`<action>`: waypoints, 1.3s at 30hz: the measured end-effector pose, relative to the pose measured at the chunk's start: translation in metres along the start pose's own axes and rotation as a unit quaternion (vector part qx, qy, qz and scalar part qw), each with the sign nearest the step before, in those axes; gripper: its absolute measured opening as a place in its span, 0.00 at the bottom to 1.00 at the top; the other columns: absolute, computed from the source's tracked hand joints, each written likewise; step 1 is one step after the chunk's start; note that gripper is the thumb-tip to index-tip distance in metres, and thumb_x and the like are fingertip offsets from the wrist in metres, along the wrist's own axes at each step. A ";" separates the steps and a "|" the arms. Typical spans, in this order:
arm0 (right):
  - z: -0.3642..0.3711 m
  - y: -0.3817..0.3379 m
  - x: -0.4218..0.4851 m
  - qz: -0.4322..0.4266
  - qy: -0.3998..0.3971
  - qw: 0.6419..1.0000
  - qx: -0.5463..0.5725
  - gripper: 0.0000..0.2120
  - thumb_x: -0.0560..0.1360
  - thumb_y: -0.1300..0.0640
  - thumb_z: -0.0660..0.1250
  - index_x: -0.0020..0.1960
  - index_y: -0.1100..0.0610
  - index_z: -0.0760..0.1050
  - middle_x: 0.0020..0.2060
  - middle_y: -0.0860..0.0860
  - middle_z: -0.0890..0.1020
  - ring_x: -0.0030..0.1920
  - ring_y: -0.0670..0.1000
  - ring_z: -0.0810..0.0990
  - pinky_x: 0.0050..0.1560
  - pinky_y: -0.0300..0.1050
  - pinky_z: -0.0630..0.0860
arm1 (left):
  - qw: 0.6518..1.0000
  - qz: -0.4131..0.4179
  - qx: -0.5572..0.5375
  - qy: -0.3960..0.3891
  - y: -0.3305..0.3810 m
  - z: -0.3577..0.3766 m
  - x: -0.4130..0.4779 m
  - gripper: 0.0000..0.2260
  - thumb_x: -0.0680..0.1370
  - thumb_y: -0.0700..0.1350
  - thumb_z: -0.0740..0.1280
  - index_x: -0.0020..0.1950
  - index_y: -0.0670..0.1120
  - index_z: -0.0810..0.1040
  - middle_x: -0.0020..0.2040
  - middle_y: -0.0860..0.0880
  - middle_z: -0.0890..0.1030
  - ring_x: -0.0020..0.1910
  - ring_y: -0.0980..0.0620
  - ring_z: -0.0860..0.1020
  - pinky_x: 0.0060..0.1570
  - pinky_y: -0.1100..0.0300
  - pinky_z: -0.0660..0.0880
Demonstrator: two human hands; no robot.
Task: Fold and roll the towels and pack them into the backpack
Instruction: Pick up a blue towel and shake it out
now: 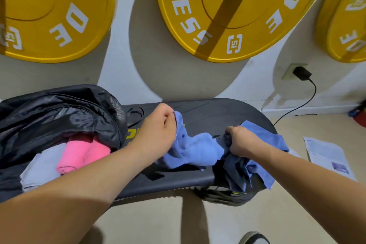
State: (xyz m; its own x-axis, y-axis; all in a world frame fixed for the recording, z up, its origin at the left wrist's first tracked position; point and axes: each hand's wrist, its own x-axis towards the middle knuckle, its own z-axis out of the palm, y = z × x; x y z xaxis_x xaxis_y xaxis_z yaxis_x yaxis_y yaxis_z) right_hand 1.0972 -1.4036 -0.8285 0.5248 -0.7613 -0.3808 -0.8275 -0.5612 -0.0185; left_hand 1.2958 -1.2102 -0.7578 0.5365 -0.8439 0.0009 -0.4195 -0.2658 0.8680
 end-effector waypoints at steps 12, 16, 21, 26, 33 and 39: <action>-0.010 0.044 0.014 0.024 0.206 0.971 -0.120 0.13 0.74 0.59 0.64 0.59 0.55 0.77 0.54 0.54 0.73 0.58 0.58 0.73 0.51 0.52 0.77 | 0.913 0.114 0.385 0.073 -0.003 -0.058 0.002 0.08 0.82 0.51 0.60 0.48 0.51 0.75 0.43 0.51 0.81 0.44 0.44 0.80 0.40 0.54 0.72; -0.023 -0.006 0.005 -0.064 0.252 0.966 0.015 0.13 0.75 0.48 0.65 0.57 0.50 0.82 0.54 0.52 0.81 0.57 0.55 0.79 0.59 0.52 0.74 | 0.982 0.077 0.172 0.023 -0.006 -0.053 -0.014 0.08 0.81 0.47 0.64 0.42 0.49 0.76 0.34 0.52 0.79 0.34 0.55 0.74 0.37 0.58 0.70; -0.065 -0.112 -0.046 -0.201 -0.074 0.834 0.509 0.10 0.72 0.53 0.74 0.52 0.56 0.84 0.46 0.52 0.86 0.46 0.47 0.80 0.49 0.44 0.76 | 0.996 0.048 0.069 0.041 0.009 -0.052 -0.015 0.07 0.82 0.48 0.63 0.45 0.49 0.77 0.36 0.49 0.81 0.36 0.51 0.77 0.40 0.58 0.74; -0.084 -0.150 -0.087 -0.263 -0.108 0.753 0.593 0.22 0.78 0.46 0.69 0.50 0.67 0.78 0.43 0.56 0.80 0.44 0.56 0.79 0.45 0.52 0.74 | 0.997 0.064 -0.010 0.047 0.019 -0.064 -0.024 0.08 0.83 0.45 0.62 0.46 0.46 0.77 0.29 0.53 0.78 0.27 0.55 0.70 0.30 0.67 0.67; -0.107 -0.145 -0.123 -0.277 0.079 0.873 0.394 0.08 0.77 0.51 0.74 0.44 0.55 0.82 0.32 0.44 0.78 0.34 0.43 0.72 0.37 0.40 0.70 | 0.995 0.078 -0.034 0.061 0.025 -0.090 -0.043 0.08 0.82 0.47 0.64 0.44 0.48 0.77 0.25 0.55 0.73 0.27 0.58 0.68 0.29 0.68 0.66; -0.132 -0.129 -0.158 -0.172 0.179 0.869 0.429 0.17 0.81 0.47 0.65 0.38 0.56 0.73 0.30 0.46 0.71 0.33 0.45 0.67 0.35 0.41 0.64 | 0.993 0.112 -0.018 -0.027 0.039 -0.111 -0.066 0.14 0.79 0.55 0.69 0.39 0.46 0.77 0.25 0.52 0.67 0.27 0.53 0.62 0.30 0.58 0.60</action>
State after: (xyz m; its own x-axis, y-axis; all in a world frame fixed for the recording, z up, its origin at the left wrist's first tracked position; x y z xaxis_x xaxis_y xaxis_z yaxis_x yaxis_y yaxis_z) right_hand 1.1475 -1.2537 -0.6442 0.6716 -0.7352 0.0920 -0.3739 -0.4435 -0.8146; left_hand 1.3256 -1.1125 -0.6690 0.3922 -0.9040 0.1703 -0.4973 -0.0526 0.8660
